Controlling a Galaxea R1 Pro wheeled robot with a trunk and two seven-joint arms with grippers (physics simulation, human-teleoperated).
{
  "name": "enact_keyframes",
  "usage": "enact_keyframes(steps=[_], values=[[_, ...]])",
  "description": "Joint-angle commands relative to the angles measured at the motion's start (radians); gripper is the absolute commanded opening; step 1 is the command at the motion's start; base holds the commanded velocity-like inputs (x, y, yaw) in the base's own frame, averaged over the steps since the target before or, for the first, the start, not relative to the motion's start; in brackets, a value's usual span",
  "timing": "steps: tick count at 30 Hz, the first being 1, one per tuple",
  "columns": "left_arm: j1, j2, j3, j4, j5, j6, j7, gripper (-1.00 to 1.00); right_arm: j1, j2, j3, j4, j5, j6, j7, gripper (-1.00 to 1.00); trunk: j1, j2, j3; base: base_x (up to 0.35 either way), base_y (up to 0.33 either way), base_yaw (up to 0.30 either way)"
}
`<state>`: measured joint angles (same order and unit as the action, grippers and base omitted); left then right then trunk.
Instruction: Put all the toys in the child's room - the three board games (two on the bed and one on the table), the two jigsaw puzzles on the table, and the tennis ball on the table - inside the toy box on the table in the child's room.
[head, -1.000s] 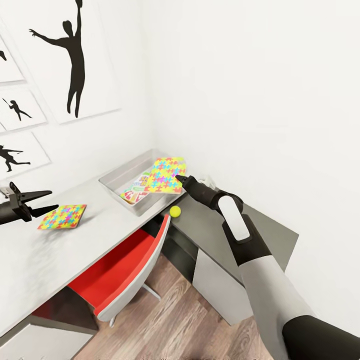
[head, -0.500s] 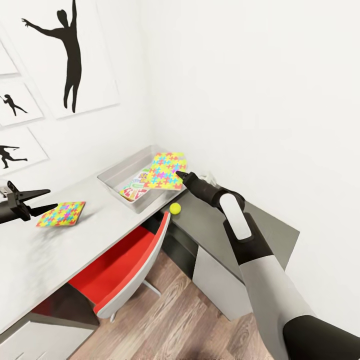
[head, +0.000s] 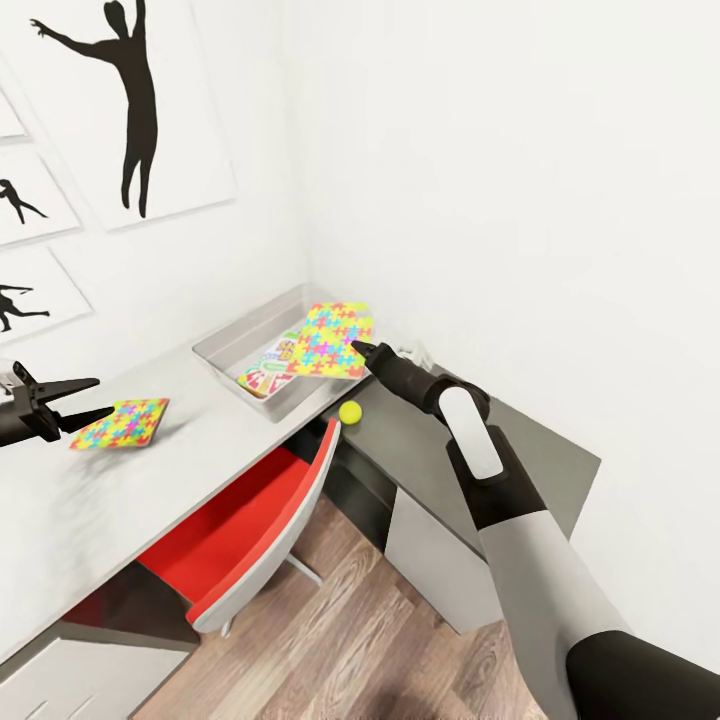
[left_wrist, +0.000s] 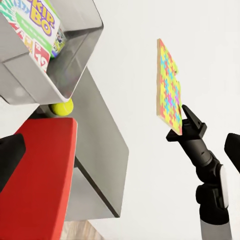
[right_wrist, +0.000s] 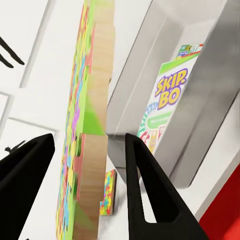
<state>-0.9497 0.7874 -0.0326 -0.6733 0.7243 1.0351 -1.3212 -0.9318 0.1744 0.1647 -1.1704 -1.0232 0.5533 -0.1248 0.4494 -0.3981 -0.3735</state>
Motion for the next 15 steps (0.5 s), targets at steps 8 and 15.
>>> enact_keyframes(steps=[8, 15], values=[[-0.001, 0.000, -0.004, 0.001, 0.003, 0.008, -0.003, 1.00, 0.001, 0.000, 0.002, -0.038, -0.011, 0.003, -0.010, -1.00, 0.001, -0.002, -0.002, 0.065, 0.000, 0.001], [-0.001, 0.002, -0.003, 0.001, 0.003, 0.008, -0.003, 1.00, 0.002, 0.000, 0.003, -0.044, -0.009, 0.002, -0.010, -1.00, 0.001, -0.002, -0.002, 0.013, 0.000, 0.000]])
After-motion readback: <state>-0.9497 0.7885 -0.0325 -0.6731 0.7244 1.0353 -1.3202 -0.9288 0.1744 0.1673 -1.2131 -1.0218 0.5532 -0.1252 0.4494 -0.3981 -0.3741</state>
